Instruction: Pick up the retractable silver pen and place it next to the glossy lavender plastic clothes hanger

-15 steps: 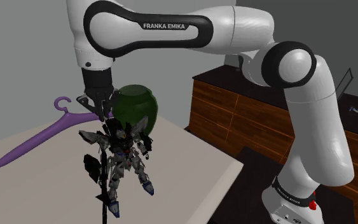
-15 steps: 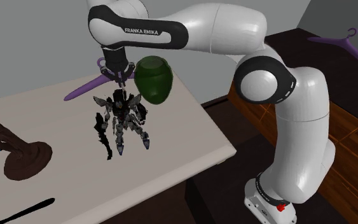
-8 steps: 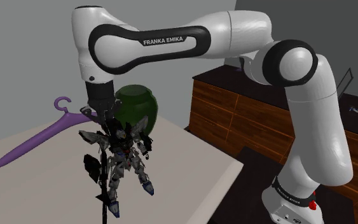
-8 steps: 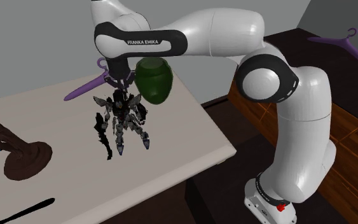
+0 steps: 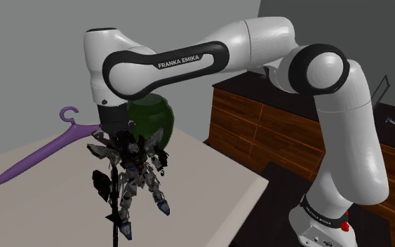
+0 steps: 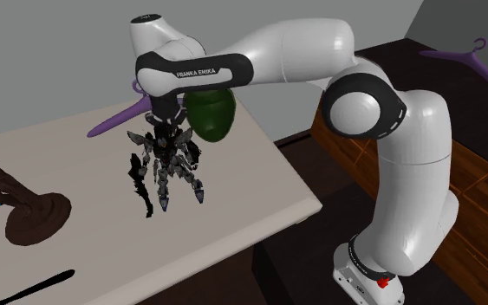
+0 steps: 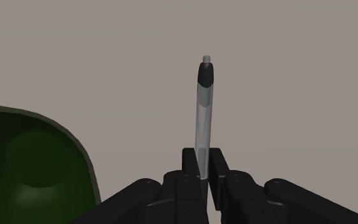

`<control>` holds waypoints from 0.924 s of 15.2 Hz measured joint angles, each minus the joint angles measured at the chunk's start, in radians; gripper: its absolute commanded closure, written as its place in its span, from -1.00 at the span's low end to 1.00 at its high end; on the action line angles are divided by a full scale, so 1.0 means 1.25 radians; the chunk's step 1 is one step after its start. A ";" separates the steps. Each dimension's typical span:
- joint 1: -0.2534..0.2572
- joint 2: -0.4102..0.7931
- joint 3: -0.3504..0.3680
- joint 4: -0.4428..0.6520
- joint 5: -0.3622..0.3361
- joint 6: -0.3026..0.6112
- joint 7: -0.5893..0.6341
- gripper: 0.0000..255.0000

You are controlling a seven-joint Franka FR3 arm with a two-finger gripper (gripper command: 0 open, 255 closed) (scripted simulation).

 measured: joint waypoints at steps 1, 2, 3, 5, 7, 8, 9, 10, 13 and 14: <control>-0.003 0.000 0.000 -0.012 0.000 0.010 0.000 1.00; -0.006 -0.002 0.000 -0.026 0.001 0.022 -0.001 1.00; -0.006 0.000 -0.001 -0.033 0.000 0.032 -0.002 1.00; -0.007 0.003 -0.002 -0.050 -0.003 0.051 0.001 1.00; -0.006 0.002 -0.001 -0.060 -0.006 0.071 0.003 1.00; 0.000 0.014 -0.002 -0.050 -0.010 0.072 0.006 1.00; 0.000 0.014 -0.001 -0.053 -0.012 0.082 0.005 1.00; -0.003 0.007 -0.001 -0.072 -0.012 0.099 0.007 1.00; -0.007 0.011 -0.002 -0.098 -0.015 0.128 0.007 1.00; -0.006 0.011 -0.003 -0.099 -0.014 0.135 0.008 1.00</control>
